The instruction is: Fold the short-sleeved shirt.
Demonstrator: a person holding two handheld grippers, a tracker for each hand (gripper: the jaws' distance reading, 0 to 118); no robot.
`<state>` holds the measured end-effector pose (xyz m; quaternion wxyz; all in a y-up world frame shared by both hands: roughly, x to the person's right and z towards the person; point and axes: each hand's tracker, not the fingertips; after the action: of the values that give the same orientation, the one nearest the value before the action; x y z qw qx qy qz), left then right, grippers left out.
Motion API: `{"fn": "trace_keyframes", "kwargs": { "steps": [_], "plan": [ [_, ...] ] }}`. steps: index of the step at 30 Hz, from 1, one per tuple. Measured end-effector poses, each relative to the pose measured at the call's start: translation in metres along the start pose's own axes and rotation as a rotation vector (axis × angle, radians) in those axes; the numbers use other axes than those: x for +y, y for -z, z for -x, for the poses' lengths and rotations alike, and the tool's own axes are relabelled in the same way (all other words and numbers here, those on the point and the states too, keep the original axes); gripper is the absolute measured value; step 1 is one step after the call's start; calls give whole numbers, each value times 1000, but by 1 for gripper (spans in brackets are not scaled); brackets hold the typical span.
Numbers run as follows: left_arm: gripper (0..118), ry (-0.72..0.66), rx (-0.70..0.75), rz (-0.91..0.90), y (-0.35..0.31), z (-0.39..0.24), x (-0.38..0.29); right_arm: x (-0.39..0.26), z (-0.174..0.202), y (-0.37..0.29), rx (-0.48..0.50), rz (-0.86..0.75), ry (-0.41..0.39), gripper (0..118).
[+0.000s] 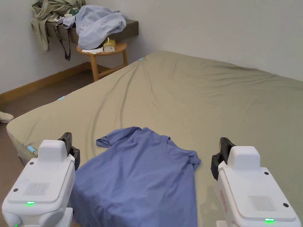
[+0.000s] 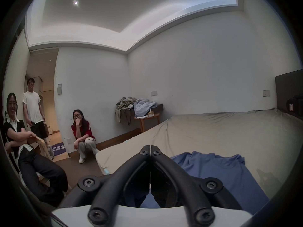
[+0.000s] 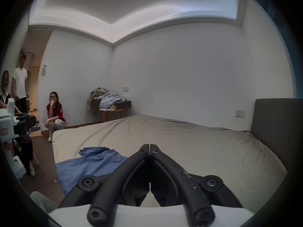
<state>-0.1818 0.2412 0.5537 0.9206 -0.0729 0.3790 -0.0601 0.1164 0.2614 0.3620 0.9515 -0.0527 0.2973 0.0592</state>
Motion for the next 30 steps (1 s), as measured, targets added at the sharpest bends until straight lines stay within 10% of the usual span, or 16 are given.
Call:
{"fn": "trace_keyframes", "kwargs": {
  "steps": [10,16,24,30],
  "plan": [
    [6,-105,-205,282,55,-30,-13,-6,-13,3,-14,26,-15,1],
    [117,-133,-370,567,111,-90,-33,-14,-40,2,-76,57,-24,1],
    [115,13,-444,748,147,-175,-76,-30,-77,2,-153,112,-33,1],
    [79,103,-450,755,139,-204,-102,-40,-97,-1,-202,150,-21,1]
  ]
}}
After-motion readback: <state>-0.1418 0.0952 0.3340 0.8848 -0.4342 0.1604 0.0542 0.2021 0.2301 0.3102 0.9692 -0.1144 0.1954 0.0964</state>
